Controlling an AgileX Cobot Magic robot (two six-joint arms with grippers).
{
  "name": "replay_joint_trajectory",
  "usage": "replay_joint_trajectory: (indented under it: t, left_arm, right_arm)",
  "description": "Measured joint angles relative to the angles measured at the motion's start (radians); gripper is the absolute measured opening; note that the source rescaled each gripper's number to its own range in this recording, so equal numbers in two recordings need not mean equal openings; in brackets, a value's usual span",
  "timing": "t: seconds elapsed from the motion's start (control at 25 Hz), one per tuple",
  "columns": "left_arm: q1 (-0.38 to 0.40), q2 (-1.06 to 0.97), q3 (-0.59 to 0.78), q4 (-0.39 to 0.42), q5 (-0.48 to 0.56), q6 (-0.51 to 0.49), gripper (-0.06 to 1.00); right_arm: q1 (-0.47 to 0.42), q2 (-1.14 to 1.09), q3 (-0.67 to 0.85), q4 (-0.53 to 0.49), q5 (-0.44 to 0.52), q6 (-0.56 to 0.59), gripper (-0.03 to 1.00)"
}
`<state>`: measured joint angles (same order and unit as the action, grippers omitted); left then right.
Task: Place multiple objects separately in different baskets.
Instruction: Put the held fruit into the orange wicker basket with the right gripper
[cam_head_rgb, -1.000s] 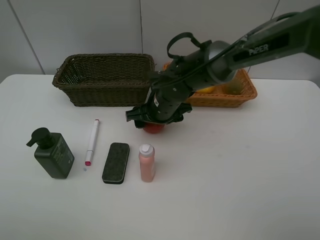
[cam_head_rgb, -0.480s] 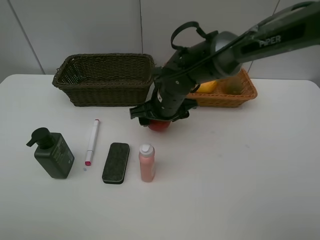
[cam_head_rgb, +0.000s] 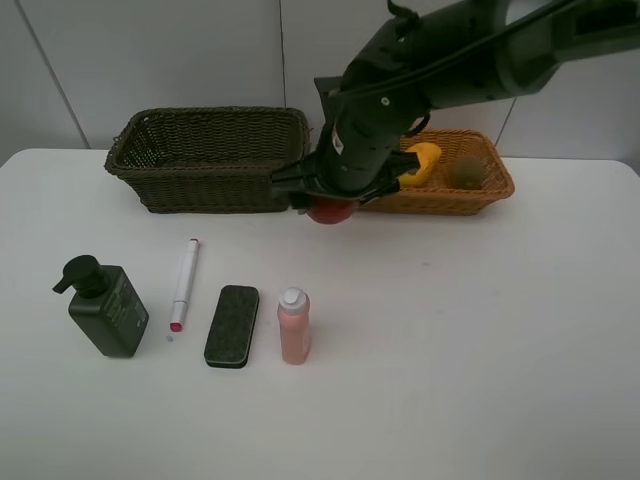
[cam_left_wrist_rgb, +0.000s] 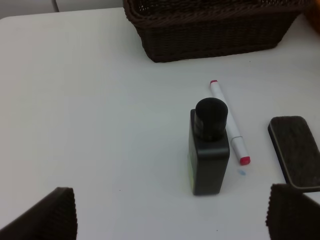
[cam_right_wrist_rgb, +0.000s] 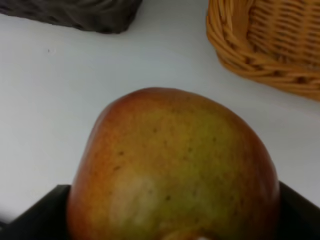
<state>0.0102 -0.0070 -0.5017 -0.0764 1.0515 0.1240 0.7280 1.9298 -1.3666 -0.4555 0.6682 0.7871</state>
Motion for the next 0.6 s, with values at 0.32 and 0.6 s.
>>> replay_joint_trajectory:
  t: [0.32, 0.6]
  left_arm:
    - [0.0, 0.0, 0.0, 0.0, 0.0, 0.0, 1.0]
    - [0.0, 0.0, 0.0, 0.0, 0.0, 0.0, 1.0]
  right_arm:
    - [-0.103, -0.035, 0.0, -0.044, -0.018, 0.0, 0.68]
    - [-0.289, -0.035, 0.0, -0.085, -0.084, 0.0, 0.68]
